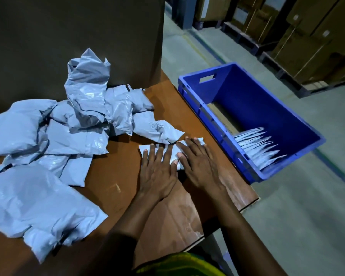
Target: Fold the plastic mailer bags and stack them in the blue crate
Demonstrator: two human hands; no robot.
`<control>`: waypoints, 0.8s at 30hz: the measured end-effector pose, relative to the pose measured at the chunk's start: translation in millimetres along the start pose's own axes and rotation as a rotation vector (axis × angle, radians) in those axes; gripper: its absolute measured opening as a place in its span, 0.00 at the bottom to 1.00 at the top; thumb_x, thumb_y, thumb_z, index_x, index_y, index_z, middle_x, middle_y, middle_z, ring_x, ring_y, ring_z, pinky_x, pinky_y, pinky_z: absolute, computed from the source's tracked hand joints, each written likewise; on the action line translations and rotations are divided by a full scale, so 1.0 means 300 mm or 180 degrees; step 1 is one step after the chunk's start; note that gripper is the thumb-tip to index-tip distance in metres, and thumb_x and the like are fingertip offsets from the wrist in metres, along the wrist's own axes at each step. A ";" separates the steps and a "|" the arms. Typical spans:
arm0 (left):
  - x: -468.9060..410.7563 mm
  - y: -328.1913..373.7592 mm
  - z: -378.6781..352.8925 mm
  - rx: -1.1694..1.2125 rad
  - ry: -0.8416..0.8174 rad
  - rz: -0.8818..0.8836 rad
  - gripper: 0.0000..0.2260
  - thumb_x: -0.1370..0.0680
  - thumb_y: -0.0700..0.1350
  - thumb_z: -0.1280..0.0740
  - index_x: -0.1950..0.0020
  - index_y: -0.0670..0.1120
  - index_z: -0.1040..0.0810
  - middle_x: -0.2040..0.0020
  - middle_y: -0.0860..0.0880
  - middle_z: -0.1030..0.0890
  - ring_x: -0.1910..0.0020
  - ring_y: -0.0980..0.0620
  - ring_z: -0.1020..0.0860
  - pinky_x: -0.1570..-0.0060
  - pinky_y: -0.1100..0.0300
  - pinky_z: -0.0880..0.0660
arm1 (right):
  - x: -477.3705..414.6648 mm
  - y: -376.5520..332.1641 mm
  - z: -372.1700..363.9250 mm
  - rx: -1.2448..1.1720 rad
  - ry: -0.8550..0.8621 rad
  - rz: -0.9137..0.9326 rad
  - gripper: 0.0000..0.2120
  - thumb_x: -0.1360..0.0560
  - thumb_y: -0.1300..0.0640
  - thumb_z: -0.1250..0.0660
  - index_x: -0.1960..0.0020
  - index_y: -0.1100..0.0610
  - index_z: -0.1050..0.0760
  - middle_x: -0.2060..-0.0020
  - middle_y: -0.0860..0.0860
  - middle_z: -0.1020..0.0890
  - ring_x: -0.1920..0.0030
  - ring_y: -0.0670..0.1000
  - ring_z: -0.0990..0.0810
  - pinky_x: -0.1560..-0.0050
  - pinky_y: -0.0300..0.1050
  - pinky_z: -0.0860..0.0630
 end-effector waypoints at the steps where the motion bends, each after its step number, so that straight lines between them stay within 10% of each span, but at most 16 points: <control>1: 0.039 0.005 0.000 0.0063 -0.0005 -0.0024 0.29 0.15 0.58 0.57 0.16 0.50 0.41 0.17 0.46 0.38 0.17 0.42 0.45 0.19 0.41 0.48 | 0.033 -0.008 0.008 -0.0015 0.0010 0.0008 0.25 0.13 0.40 0.51 0.20 0.45 0.33 0.19 0.48 0.35 0.17 0.50 0.43 0.19 0.50 0.54; 24: 0.173 -0.023 0.035 -0.0188 0.0296 -0.0234 0.26 0.13 0.55 0.53 0.15 0.48 0.43 0.15 0.44 0.46 0.16 0.44 0.51 0.20 0.40 0.48 | 0.145 -0.102 0.003 0.0083 0.0208 0.0119 0.28 0.13 0.41 0.51 0.19 0.55 0.34 0.19 0.51 0.35 0.16 0.51 0.48 0.17 0.56 0.54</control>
Point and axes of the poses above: each hand's wrist, its own x-axis away from the middle knuckle, its own z-axis out of the back of the hand, y = z × x, the point moved 8 cm from there along -x, towards the middle knuckle
